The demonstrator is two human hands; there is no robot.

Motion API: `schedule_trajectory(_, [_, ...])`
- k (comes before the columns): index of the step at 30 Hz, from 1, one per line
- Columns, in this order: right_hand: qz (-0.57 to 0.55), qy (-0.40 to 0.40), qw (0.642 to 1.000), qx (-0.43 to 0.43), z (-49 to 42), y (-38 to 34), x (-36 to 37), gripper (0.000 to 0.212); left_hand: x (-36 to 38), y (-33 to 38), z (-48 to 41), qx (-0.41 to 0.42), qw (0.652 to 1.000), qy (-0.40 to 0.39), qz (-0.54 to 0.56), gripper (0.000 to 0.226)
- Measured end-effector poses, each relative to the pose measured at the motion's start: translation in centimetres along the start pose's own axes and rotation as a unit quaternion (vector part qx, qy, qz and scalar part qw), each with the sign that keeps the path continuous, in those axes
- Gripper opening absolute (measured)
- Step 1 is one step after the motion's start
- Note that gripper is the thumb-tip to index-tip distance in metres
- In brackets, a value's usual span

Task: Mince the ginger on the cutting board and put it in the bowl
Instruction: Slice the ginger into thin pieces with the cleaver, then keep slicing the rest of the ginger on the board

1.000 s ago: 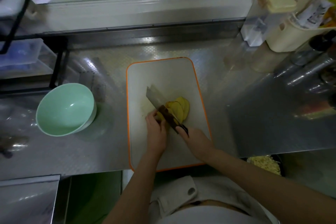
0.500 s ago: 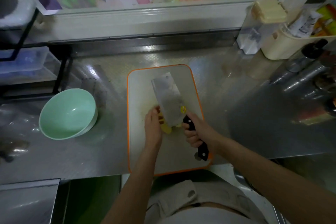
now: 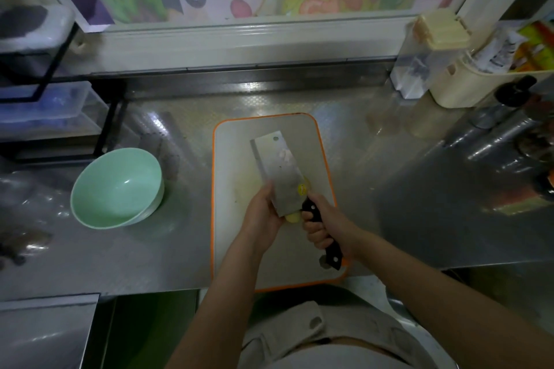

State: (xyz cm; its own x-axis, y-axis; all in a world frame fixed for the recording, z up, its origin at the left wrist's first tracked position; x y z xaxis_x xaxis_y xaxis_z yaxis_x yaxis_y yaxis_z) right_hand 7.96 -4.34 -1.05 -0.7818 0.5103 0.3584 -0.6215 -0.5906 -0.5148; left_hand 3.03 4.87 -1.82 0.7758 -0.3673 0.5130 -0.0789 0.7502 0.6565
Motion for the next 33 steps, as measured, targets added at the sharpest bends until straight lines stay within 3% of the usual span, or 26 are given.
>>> schedule_trajectory(6, [0.002, 0.025, 1.0, -0.015, -0.6, -0.4, -0.5, 0.048, -1.3, -0.5, 0.3, -0.009, 0.997, 0.012, -0.074, 0.027])
schedule_trajectory(8, [-0.008, 0.035, 0.999, -0.019, -0.7, -0.8, -1.2, 0.049, -1.9, -0.6, 0.4, -0.012, 0.997, 0.022, -0.072, 0.034])
schedule_trajectory(12, [0.015, 0.064, 0.997, -0.03, -0.5, -1.3, -2.6, 0.049, -3.9, 0.5, 1.0, 0.041, 0.989, 0.105, -0.099, 0.035])
schedule_trajectory(17, [0.036, 0.091, 0.994, -0.051, -0.4, -1.1, -3.7, 0.049, -7.3, 3.5, 1.2, 0.166, 0.91, 0.258, -0.279, 0.023])
schedule_trajectory(21, [0.058, 0.1, 0.992, -0.056, -0.2, -1.0, -3.9, 0.05, -6.4, 4.6, 1.7, 0.188, 0.804, 0.329, -0.459, 0.029])
schedule_trajectory(23, [0.065, 0.105, 0.991, -0.058, -0.2, -0.8, -3.9, 0.05, -5.6, 3.8, 1.3, 0.169, 0.793, 0.311, -0.496, 0.033])
schedule_trajectory(27, [0.072, 0.12, 0.988, -0.061, -0.2, -0.8, -4.2, 0.051, -4.3, 1.8, -0.1, 0.152, 0.815, 0.241, -0.504, 0.039])
schedule_trajectory(33, [0.077, 0.137, 0.984, -0.082, -0.1, -1.1, -4.9, 0.05, -2.6, 0.5, -1.1, 0.131, 0.767, 0.174, -0.603, 0.066])
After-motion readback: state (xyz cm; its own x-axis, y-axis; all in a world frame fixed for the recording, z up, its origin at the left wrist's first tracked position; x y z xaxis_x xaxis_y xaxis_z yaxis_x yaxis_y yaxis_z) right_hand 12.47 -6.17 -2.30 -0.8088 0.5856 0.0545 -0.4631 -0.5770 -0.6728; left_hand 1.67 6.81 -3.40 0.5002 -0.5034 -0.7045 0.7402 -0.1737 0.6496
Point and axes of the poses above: each hand's wrist, its own z-axis away from the middle knuckle, its own x-axis out of the palm, y = z × x, the point moved 8 cm from there along -z, towards the middle knuckle
